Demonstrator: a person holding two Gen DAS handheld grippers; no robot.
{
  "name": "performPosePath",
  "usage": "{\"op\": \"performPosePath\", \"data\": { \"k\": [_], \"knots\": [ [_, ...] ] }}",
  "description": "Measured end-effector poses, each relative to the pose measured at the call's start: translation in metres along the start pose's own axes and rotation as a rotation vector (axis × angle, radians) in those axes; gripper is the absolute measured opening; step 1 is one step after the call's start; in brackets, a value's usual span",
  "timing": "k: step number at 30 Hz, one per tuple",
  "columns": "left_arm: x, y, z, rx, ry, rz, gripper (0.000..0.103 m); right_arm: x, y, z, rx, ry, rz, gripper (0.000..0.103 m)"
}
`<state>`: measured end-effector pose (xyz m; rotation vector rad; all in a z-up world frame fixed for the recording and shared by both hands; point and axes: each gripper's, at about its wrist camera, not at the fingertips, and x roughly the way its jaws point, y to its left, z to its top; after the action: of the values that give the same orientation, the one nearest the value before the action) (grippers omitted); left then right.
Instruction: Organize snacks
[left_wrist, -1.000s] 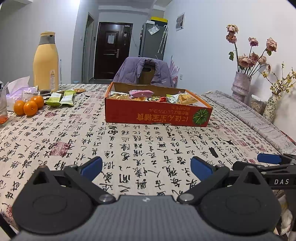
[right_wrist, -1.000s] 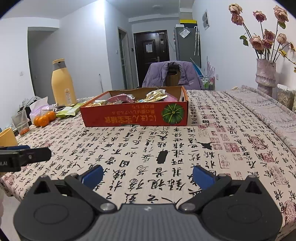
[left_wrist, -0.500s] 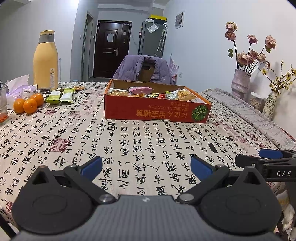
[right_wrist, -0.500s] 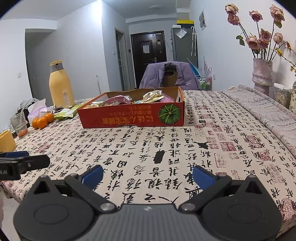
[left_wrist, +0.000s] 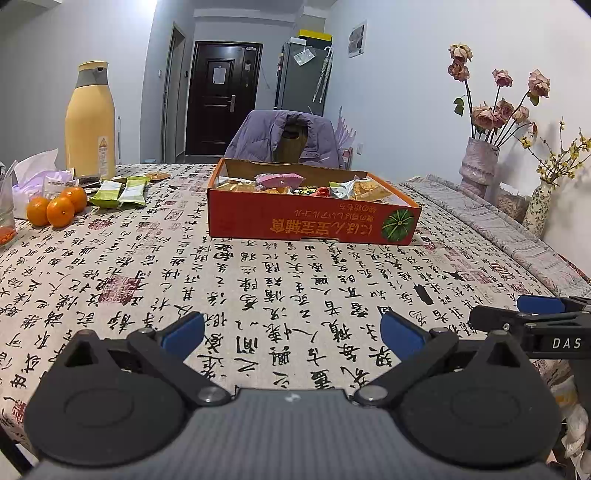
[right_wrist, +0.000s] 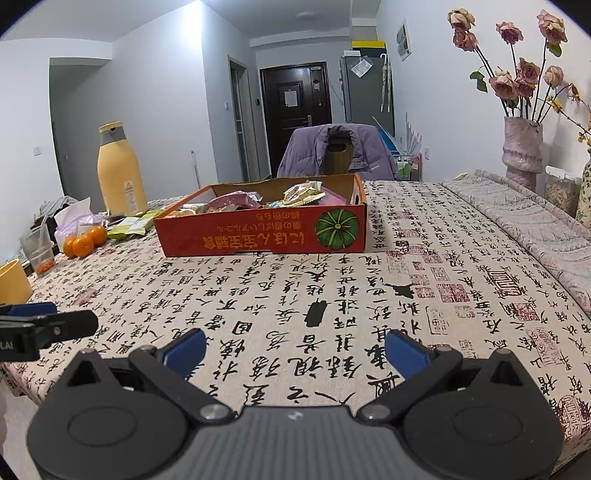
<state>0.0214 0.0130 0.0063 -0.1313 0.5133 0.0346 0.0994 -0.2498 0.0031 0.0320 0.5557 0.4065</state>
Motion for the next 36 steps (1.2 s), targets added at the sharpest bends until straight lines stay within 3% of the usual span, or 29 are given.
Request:
{"op": "performPosePath", "data": {
  "k": [36],
  "knots": [
    [-0.0069, -0.0017, -0.0026, 0.008, -0.008, -0.019, 0.103, -0.0001, -0.0015, 0.0012, 0.001, -0.001, -0.002, 0.103]
  ]
}}
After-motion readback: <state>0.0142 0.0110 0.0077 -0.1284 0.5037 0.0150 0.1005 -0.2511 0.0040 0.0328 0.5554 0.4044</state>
